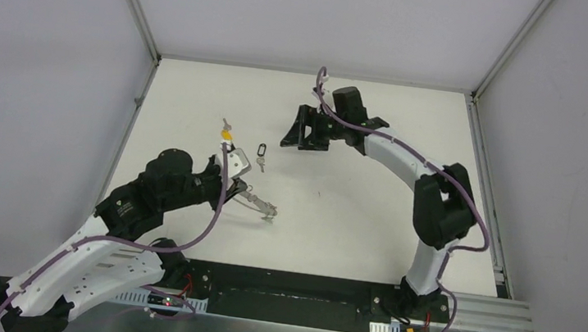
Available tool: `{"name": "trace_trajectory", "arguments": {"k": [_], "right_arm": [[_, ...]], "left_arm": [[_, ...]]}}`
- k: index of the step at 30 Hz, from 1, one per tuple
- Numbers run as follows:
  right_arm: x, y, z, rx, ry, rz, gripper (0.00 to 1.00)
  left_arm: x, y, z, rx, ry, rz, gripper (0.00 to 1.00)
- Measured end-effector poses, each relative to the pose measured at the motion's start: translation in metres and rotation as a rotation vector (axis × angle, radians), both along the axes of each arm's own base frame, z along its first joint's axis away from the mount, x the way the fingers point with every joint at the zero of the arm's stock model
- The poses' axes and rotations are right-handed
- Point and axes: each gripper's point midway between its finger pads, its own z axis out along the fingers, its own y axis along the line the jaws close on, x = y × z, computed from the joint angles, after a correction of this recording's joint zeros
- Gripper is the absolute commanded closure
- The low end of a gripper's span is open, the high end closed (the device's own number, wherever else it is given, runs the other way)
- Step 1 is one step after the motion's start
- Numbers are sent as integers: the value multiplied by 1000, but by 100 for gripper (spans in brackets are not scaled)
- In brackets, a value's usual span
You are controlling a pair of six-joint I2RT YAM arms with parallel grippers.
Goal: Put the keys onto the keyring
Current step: Pick up the key from the center of the board.
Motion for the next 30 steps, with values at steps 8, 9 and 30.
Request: {"name": "trace_trajectory", "arguments": {"k": [8,9,30], "right_arm": [[19,45,-62,-105,131,39,46],[21,50,-71,-117,148,39,46],[56,86,-133,-149,315,-45,69]], "left_arm": [[-17,21,27,-55,-30,34,100],[-18,22,29,-57,-30,35,100],[-28,52,74,-23,-121,78,100]]}}
